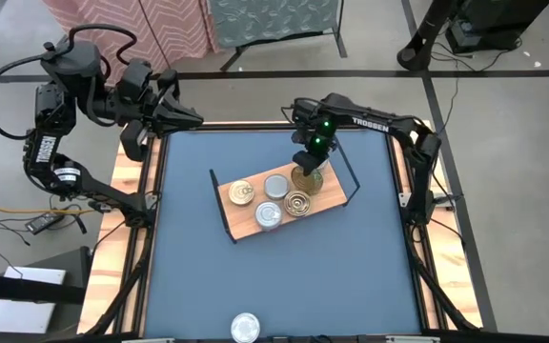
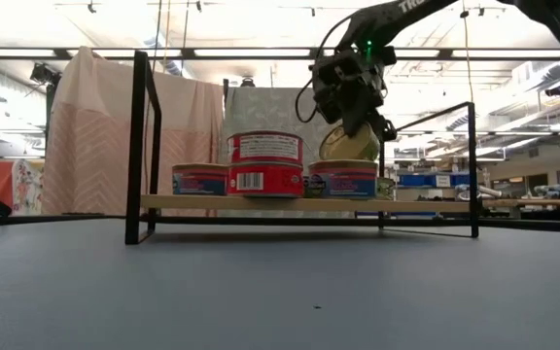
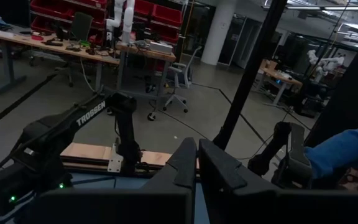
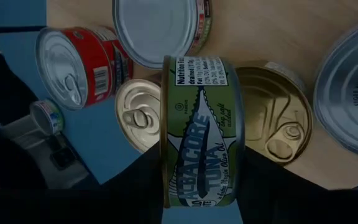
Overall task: Stack canned seafood by type on shelf
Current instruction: Stack the green tuna can on top of the green tuna can on the shelf
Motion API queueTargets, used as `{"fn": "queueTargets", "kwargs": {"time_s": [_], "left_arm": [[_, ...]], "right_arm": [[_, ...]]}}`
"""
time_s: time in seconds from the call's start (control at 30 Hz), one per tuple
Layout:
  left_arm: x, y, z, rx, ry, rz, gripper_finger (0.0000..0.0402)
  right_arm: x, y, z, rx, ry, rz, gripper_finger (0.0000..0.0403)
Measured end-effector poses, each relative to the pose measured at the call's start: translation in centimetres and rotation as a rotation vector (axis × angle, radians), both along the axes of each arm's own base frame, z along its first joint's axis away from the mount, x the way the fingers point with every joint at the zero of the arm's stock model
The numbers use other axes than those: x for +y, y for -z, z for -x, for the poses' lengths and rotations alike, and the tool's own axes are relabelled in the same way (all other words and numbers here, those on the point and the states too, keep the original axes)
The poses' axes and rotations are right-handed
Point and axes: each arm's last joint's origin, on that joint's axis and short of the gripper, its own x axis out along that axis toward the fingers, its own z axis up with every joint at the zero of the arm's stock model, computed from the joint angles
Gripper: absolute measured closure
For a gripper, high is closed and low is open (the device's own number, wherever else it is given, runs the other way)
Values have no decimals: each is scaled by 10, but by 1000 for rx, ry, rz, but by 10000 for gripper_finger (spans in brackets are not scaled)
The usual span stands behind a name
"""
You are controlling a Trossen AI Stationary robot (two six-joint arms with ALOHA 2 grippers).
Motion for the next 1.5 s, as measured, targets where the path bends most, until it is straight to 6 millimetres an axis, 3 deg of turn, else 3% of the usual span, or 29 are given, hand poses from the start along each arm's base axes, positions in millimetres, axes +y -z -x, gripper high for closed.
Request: {"fn": "queueTargets", "kwargs": {"time_s": [0.57,0.93,1.1,1.5], "left_arm": [[0,0,0,-1,0,0,378],[0,0,0,-1,0,-3,378],[0,0,0,-2,0,-4,378],[0,0,0,-2,6,-6,378]], "right_arm": [[0,-1,1,11,-41,65,207],[1,-1,4,42,-66,85,128],[1,-1,6,71,-71,106,115],[-4,-45,2,38,-98,311,119]]}}
